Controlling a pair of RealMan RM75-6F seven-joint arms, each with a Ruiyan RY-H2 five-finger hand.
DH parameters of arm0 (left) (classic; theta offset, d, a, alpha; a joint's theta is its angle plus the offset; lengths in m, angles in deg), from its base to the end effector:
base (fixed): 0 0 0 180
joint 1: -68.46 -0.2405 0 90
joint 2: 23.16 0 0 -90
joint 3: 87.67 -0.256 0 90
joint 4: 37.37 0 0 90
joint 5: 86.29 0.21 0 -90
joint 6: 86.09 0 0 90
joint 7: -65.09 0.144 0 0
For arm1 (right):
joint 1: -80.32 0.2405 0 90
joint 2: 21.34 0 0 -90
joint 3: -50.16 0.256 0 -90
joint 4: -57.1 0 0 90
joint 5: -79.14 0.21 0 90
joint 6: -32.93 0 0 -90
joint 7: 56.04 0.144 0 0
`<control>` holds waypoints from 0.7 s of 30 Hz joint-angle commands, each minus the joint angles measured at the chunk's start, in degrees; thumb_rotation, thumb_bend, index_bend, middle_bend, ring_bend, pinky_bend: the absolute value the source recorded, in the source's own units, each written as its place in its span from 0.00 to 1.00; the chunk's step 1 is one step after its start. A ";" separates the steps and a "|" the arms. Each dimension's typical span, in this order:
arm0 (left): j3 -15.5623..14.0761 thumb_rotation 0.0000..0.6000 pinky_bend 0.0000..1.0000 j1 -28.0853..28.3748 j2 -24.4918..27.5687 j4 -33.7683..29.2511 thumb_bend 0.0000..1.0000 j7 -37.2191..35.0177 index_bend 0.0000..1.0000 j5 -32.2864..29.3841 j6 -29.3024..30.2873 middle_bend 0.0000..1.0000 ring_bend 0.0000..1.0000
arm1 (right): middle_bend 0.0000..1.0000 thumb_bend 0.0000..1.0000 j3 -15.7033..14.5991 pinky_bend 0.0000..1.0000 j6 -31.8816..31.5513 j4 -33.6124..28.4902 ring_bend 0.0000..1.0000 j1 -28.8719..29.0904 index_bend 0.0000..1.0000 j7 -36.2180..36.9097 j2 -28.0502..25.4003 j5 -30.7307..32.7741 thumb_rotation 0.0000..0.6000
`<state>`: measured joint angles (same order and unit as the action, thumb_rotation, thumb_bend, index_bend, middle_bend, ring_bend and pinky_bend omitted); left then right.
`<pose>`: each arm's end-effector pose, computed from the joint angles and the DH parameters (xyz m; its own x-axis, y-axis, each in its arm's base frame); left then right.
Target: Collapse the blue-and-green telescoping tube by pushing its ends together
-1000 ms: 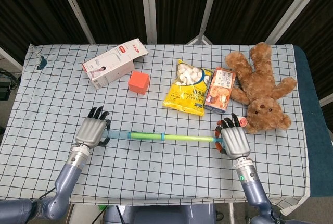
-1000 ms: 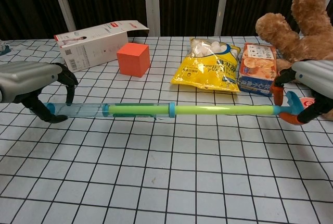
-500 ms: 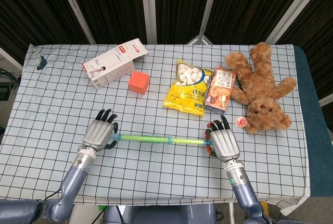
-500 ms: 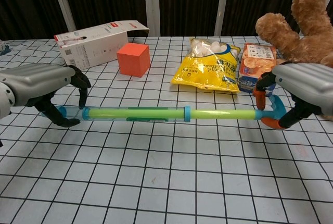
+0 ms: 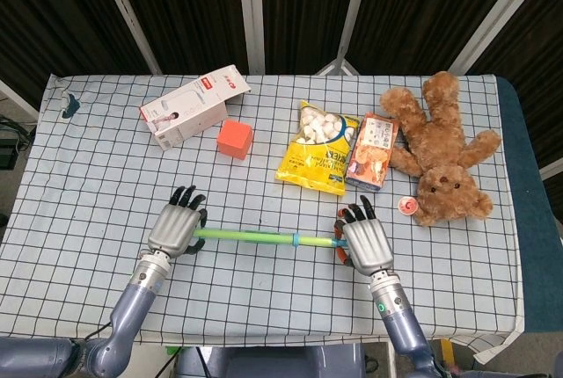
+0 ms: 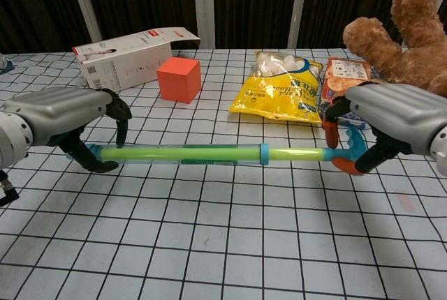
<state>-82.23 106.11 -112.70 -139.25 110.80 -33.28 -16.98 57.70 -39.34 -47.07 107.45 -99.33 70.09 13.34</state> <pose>-0.1433 0.2783 -0.0182 0.5664 0.2678 0.7794 0.8180 -0.2983 -0.4919 -0.1435 -0.2512 -0.0069 0.4615 -0.1835 0.8680 -0.8741 -0.2614 0.4095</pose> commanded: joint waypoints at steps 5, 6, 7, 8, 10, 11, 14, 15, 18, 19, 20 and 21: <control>-0.21 1.00 0.00 0.03 -0.03 -0.55 0.41 0.42 0.50 -0.25 0.42 0.16 0.00 | 0.31 0.46 -0.43 0.04 -0.34 -1.10 0.18 0.70 0.70 -1.85 1.70 0.35 1.00; -0.23 1.00 0.00 0.04 -0.01 -0.61 0.41 0.45 0.50 -0.23 0.48 0.16 0.00 | 0.31 0.46 -0.51 0.04 -0.40 -1.24 0.18 0.78 0.70 -2.10 1.92 0.33 1.00; -0.24 1.00 0.00 0.03 0.02 -0.65 0.41 0.42 0.50 -0.25 0.51 0.16 0.00 | 0.31 0.46 -0.56 0.04 -0.48 -1.35 0.18 0.85 0.70 -2.32 2.13 0.33 1.00; -0.24 1.00 0.00 0.00 0.06 -0.70 0.41 0.33 0.50 -0.31 0.53 0.16 0.00 | 0.31 0.46 -0.61 0.04 -0.55 -1.44 0.18 0.92 0.70 -2.55 2.33 0.34 1.00; -0.26 1.00 0.00 -0.04 0.17 -0.72 0.41 0.18 0.50 -0.37 0.58 0.16 0.00 | 0.31 0.46 -0.75 0.04 -0.71 -1.58 0.18 1.08 0.70 -3.09 2.75 0.41 1.00; -0.29 1.00 0.00 -0.06 0.23 -0.71 0.41 0.11 0.50 -0.39 0.56 0.16 0.00 | 0.31 0.46 -0.80 0.04 -0.77 -1.64 0.18 1.12 0.70 -3.24 2.90 0.43 1.00; -0.35 1.00 0.00 -0.11 0.42 -0.66 0.41 -0.15 0.49 -0.47 0.49 0.15 0.00 | 0.31 0.46 -0.97 0.04 -0.92 -1.65 0.18 1.25 0.70 -3.73 3.19 0.41 1.00; -0.38 1.00 0.00 -0.15 0.51 -0.63 0.39 -0.29 0.47 -0.53 0.43 0.14 0.00 | 0.31 0.46 -1.03 0.04 -1.00 -1.61 0.18 1.28 0.69 -3.92 3.26 0.42 1.00; -0.53 1.00 0.00 -0.27 0.91 -0.66 0.31 -0.82 0.36 -0.47 0.22 0.10 0.00 | 0.29 0.46 -1.10 0.03 -1.14 -1.31 0.17 1.34 0.60 -4.32 3.19 0.61 1.00; -0.56 1.00 0.00 -0.29 1.00 -0.69 0.28 -0.92 0.33 -0.44 0.17 0.09 0.00 | 0.27 0.46 -1.11 0.02 -1.14 -1.27 0.16 1.35 0.53 -4.37 3.15 0.67 1.00; -0.65 1.00 0.00 -0.37 1.29 -0.77 0.26 -1.16 0.30 -0.37 0.08 0.08 0.00 | 0.25 0.46 -1.08 0.01 -1.18 -1.09 0.14 1.38 0.46 -4.50 2.96 0.75 1.00; -0.70 1.00 0.00 -0.45 1.59 -0.84 0.24 -1.45 0.27 -0.21 0.04 0.07 0.00 | 0.23 0.46 -1.05 0.01 -1.20 -0.93 0.13 1.41 0.41 -4.60 2.73 0.82 1.00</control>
<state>-82.86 105.75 -111.36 -140.01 109.60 -33.64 -16.88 56.62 -40.52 -48.15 108.82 -103.83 73.01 14.09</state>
